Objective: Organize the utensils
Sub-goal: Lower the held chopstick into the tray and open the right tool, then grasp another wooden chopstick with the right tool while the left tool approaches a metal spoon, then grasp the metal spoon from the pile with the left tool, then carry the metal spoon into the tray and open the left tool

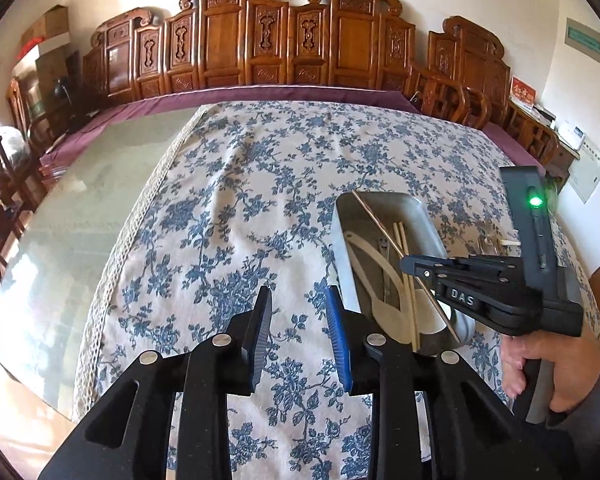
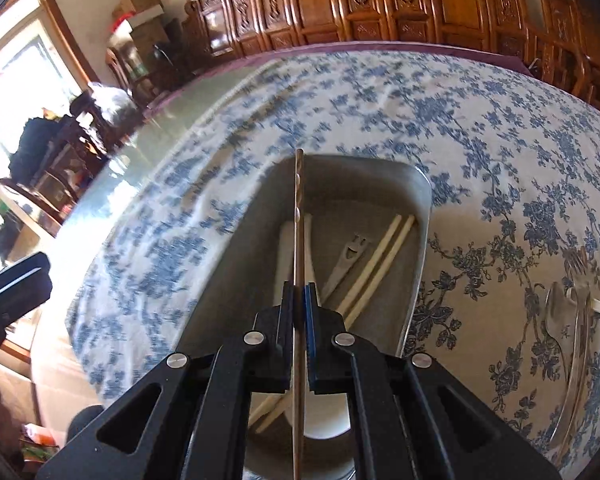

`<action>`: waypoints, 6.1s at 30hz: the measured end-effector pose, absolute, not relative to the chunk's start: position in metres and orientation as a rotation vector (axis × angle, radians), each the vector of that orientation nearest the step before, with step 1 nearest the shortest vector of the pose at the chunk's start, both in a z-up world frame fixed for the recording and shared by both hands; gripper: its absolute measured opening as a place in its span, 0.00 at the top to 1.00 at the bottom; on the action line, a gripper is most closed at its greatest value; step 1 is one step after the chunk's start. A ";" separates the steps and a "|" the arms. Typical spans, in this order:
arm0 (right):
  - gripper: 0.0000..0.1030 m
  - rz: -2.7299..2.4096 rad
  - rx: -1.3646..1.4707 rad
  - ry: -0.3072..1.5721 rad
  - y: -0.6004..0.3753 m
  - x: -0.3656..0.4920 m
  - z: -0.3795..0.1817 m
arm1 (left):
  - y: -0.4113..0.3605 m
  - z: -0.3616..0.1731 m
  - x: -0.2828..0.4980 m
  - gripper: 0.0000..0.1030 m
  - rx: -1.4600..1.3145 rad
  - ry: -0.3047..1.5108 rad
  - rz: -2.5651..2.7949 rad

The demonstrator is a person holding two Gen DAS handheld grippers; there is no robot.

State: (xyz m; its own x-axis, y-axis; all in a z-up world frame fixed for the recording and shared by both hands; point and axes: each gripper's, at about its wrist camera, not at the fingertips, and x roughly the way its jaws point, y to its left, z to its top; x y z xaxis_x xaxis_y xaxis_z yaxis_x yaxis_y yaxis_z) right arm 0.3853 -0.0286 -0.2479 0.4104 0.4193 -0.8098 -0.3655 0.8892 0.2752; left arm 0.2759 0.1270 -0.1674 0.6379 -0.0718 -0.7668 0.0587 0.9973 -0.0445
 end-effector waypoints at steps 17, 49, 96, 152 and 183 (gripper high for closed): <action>0.92 0.515 0.080 0.991 -0.047 0.374 -0.237 | 0.115 -0.158 0.264 0.75 -0.006 0.867 -0.085; 0.92 0.287 0.018 0.957 -0.257 0.365 -0.276 | -0.027 -0.176 0.275 0.62 0.043 0.895 -0.236; 0.94 0.243 0.035 0.892 -0.305 0.379 -0.289 | -0.140 -0.283 0.402 0.75 -0.072 1.083 -0.219; 0.94 0.522 -0.041 0.752 -0.181 0.313 -0.232 | -0.007 -0.143 0.349 1.00 0.156 0.825 -0.073; 0.94 0.527 -0.009 0.788 -0.190 0.326 -0.244 | 0.000 -0.243 0.414 0.96 0.162 1.039 -0.052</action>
